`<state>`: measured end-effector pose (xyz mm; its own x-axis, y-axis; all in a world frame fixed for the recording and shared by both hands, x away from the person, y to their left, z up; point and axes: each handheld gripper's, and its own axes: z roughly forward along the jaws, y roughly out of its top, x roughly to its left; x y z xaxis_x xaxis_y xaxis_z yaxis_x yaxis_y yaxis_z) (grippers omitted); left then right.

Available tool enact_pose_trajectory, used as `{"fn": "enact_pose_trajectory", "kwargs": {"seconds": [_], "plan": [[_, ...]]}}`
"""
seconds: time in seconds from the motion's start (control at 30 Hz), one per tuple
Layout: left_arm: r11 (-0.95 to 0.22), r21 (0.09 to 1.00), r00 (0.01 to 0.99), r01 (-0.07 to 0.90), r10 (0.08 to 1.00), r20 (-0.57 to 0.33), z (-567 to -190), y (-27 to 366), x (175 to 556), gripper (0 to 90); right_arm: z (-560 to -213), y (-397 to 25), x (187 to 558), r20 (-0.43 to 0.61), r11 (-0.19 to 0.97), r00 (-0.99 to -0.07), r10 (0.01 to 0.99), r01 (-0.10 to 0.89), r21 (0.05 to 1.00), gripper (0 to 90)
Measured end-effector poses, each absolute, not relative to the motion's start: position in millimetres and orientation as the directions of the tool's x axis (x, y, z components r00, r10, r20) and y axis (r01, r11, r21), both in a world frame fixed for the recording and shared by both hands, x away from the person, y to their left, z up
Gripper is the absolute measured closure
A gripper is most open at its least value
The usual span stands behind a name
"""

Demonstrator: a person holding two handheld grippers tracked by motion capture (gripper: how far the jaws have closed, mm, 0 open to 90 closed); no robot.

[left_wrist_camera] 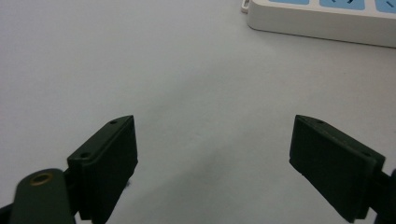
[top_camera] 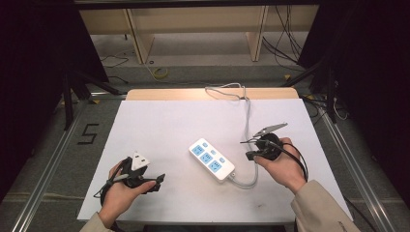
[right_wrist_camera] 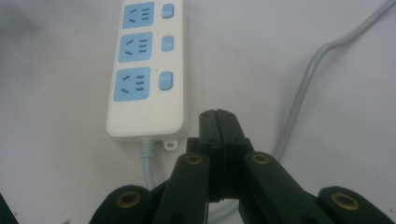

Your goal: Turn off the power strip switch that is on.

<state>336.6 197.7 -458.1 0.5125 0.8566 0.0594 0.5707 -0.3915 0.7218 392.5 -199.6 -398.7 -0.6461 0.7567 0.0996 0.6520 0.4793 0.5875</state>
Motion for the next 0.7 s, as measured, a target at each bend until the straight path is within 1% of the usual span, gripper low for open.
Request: {"fn": "enact_pose_trajectory", "kwargs": {"seconds": [0.7], "plan": [[-0.394,0.721,0.512,0.569,0.857,0.065,-458,198,337,14.8,-400,-174,411,0.100,0.511,-0.669,0.737,0.647,0.566,90.0]]}}
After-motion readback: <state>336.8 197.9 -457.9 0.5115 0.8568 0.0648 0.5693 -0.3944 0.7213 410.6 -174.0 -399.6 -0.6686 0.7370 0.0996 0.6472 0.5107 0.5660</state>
